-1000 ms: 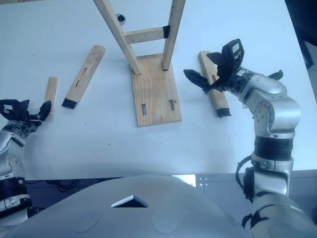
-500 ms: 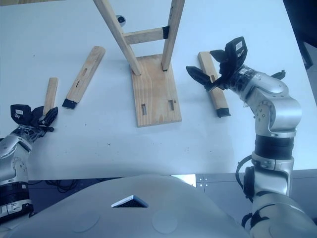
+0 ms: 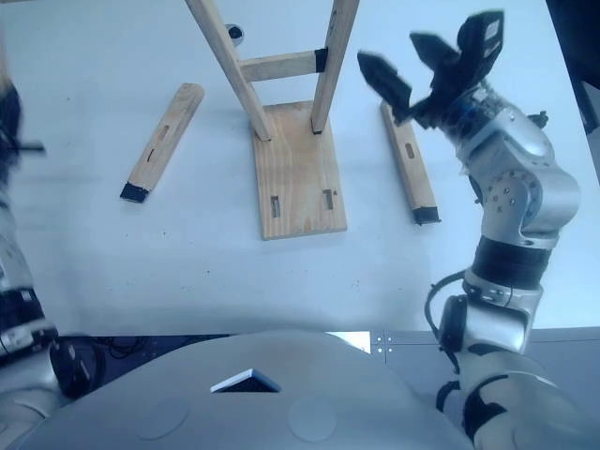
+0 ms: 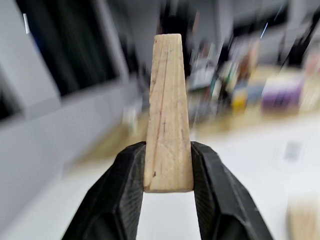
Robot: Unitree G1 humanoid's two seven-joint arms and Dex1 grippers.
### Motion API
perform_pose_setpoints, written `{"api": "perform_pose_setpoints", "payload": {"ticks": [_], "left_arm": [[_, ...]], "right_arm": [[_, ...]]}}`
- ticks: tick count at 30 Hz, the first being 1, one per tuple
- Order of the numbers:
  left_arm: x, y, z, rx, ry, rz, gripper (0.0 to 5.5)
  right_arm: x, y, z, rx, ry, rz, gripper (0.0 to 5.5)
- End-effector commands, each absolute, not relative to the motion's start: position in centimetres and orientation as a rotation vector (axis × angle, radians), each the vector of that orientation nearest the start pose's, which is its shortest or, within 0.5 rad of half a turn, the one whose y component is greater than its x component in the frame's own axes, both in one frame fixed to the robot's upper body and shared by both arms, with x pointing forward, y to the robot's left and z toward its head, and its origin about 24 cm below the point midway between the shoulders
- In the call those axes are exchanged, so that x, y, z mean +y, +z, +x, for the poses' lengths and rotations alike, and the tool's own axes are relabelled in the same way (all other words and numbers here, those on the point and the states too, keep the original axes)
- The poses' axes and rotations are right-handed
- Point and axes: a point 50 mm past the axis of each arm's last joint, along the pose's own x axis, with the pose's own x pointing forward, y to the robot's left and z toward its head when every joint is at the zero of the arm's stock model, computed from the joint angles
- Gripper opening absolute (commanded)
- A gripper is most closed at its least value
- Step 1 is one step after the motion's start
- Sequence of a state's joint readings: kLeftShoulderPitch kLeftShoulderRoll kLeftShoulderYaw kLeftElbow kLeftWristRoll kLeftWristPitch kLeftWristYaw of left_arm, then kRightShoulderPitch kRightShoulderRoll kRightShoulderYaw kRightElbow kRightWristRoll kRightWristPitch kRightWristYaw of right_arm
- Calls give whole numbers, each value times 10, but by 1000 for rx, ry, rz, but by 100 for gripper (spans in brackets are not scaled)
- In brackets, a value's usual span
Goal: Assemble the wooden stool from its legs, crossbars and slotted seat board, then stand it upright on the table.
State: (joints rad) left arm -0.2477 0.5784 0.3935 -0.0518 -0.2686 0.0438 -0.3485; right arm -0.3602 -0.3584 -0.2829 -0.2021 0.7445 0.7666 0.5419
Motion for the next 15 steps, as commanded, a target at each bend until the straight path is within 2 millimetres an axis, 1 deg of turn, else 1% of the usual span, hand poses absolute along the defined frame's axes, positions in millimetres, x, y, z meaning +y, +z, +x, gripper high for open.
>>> {"api": "perform_pose_setpoints", "payload": {"ticks": [1, 2, 5, 7, 8, 10, 15], "left_arm": [[178, 273, 276, -788, -465, 396, 124], [161, 268, 276, -793, -535, 383, 124], [128, 250, 277, -765, -640, 340, 124], [113, 243, 275, -746, -673, 308, 124], [110, 241, 274, -738, -680, 300, 124], [106, 234, 271, -721, -693, 290, 124], [102, 225, 264, -696, -723, 270, 124]], "right_arm": [[-156, 228, 278, -204, 925, 624, 510], [-145, 237, 277, -219, 965, 653, 490], [-119, 259, 275, -231, 1050, 703, 441], [-110, 265, 274, -225, 1077, 720, 407], [-108, 266, 273, -221, 1084, 725, 397], [-106, 267, 272, -212, 1090, 737, 358], [-106, 271, 273, -220, 1069, 791, 281]]}}
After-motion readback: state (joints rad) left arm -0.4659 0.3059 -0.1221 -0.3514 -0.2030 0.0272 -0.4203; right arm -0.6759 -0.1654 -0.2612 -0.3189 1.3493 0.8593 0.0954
